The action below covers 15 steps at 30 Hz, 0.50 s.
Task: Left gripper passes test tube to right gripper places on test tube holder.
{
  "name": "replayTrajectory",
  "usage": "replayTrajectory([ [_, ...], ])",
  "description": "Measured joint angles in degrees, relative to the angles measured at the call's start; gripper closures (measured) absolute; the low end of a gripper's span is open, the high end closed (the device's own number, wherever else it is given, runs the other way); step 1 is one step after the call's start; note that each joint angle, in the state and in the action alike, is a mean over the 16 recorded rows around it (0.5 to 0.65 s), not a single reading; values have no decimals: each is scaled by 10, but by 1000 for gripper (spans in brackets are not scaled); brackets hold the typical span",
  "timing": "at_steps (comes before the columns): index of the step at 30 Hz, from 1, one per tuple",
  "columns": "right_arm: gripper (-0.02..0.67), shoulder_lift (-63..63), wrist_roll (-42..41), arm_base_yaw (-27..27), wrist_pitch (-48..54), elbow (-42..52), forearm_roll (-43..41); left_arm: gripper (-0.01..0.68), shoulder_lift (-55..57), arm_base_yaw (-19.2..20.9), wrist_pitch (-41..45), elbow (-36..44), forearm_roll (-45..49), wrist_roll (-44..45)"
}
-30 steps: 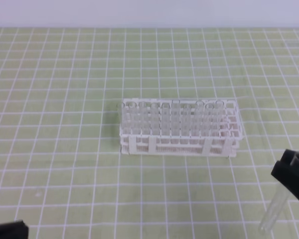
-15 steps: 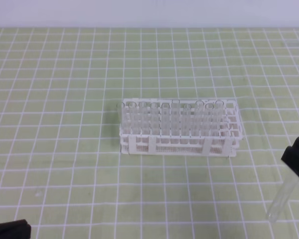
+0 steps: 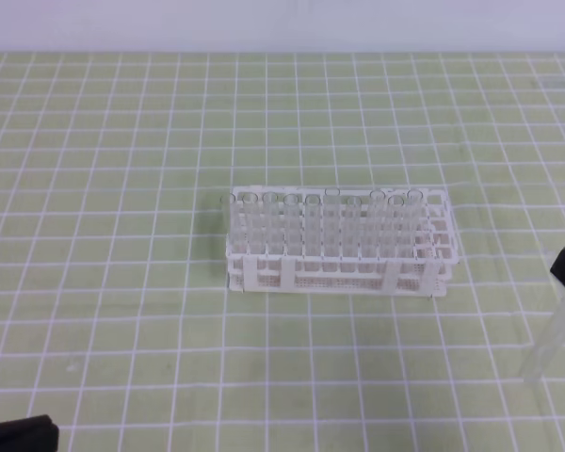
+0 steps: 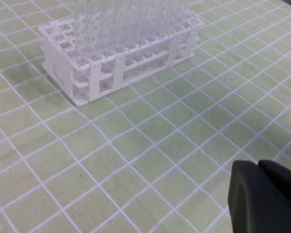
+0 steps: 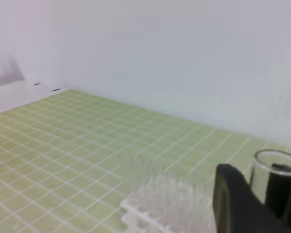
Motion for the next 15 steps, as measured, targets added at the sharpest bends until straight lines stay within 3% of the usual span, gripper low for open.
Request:
replayTrajectory([
  [8, 639, 28, -48, 0, -18, -42, -6, 673, 1, 0, -1, 0, 0, 0],
  [15, 639, 98, 4, 24, -71, -116, -116, 673, 1, 19, -1, 0, 0, 0],
])
